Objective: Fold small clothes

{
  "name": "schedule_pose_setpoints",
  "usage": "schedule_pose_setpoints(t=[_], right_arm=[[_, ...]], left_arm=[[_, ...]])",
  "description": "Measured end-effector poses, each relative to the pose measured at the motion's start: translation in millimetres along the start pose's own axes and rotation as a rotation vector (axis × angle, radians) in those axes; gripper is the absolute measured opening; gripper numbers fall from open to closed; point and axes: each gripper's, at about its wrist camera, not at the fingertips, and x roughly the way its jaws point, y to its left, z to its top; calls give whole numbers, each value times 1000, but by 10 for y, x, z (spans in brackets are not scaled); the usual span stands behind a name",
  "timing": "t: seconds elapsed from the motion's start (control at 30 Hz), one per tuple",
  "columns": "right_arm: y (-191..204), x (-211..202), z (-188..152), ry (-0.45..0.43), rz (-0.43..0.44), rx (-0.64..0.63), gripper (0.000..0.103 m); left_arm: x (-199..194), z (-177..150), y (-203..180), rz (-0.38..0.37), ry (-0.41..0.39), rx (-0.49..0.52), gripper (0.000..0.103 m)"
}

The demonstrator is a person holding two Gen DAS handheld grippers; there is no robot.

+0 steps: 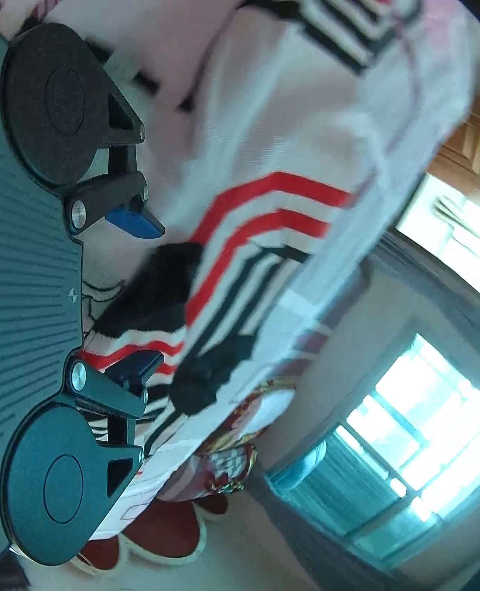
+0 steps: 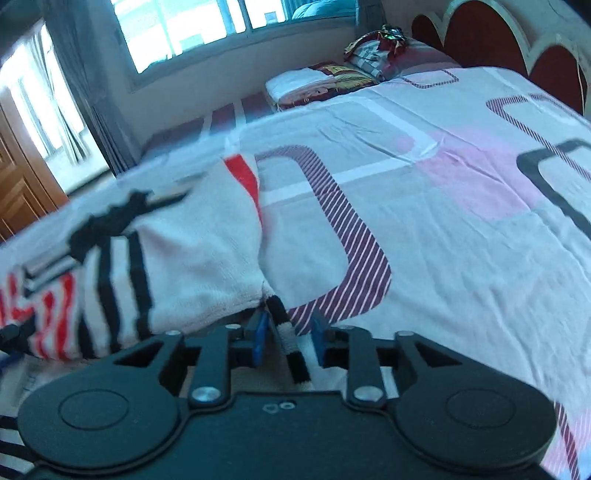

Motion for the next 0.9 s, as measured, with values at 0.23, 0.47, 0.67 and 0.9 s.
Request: schedule_pose_setpoints(t=[0.23,0.47,0.67,0.9], right_arm=[[266,-163,185,-94,47,-108,32],[435,420,169,58,31,-197,23],[433,363,229,52,65,-206,33],[617,596,648,-45,62,-237,40]], left_arm=[[211,92,-399,-74,57,73,66],[409,20,-337,-3,90,131,65],[107,142,-443,-29,28,65,66],[418,102,-665,-2,86,162,66]])
